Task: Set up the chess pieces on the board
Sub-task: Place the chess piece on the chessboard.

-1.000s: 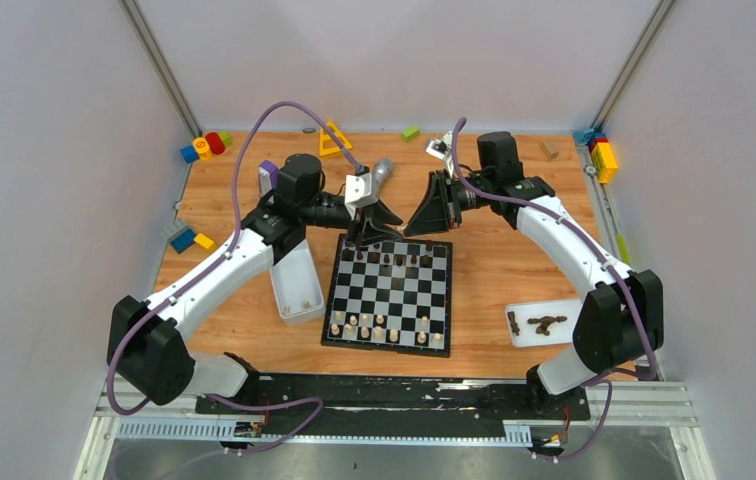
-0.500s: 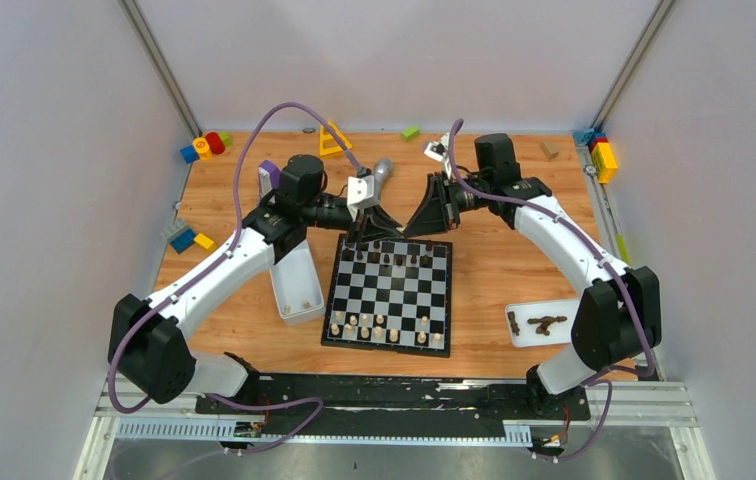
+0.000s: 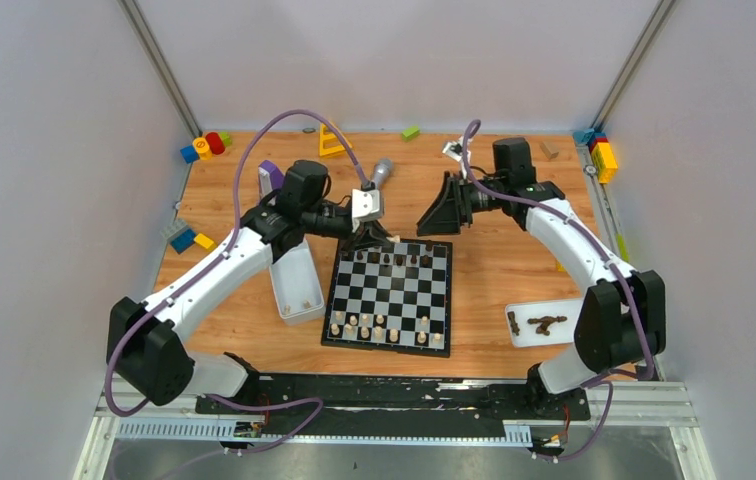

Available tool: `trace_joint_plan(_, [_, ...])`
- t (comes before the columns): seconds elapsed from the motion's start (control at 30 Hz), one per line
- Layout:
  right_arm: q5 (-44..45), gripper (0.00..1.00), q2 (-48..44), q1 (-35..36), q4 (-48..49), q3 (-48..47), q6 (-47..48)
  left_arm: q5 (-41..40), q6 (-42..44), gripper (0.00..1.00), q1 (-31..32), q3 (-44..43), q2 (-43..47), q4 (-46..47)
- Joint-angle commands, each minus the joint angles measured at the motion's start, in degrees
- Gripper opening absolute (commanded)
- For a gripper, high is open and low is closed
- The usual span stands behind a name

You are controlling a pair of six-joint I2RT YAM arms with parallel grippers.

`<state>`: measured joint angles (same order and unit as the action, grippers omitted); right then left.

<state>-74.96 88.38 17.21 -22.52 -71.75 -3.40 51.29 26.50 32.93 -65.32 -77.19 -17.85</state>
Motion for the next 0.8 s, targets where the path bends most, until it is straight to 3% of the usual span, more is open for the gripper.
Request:
trace_joint_plan(0.0, [-0.6, 0.60, -5.8, -6.1, 0.8, 2.6, 2.8, -7.6, 10.2, 0.03, 1.5, -2.9, 1.9, -12.3])
trace_joint_plan(0.17, [-2.0, 0.60, -10.8, -14.7, 0.0, 6.4, 3.1, -20.4, 17.9, 0.06, 9.4, -5.2, -2.0, -23.0])
trace_joint_plan(0.43, [-0.5, 0.60, -18.9, -28.5, -0.6, 11.7, 5.7, -36.0, 17.2, 0.08, 20.9, -14.8, -16.0, -36.3])
trace_joint_plan(0.6, [-2.5, 0.60, -21.0, -32.4, -0.7, 12.5, 5.7, -43.0, 15.1, 0.07, 27.2, -22.4, -27.9, -42.9])
trace_joint_plan(0.77, [-3.9, 0.60, -21.4, -33.4, -0.6, 13.1, 5.8, -45.6, 12.9, 0.07, 30.0, -27.5, -34.2, -46.9])
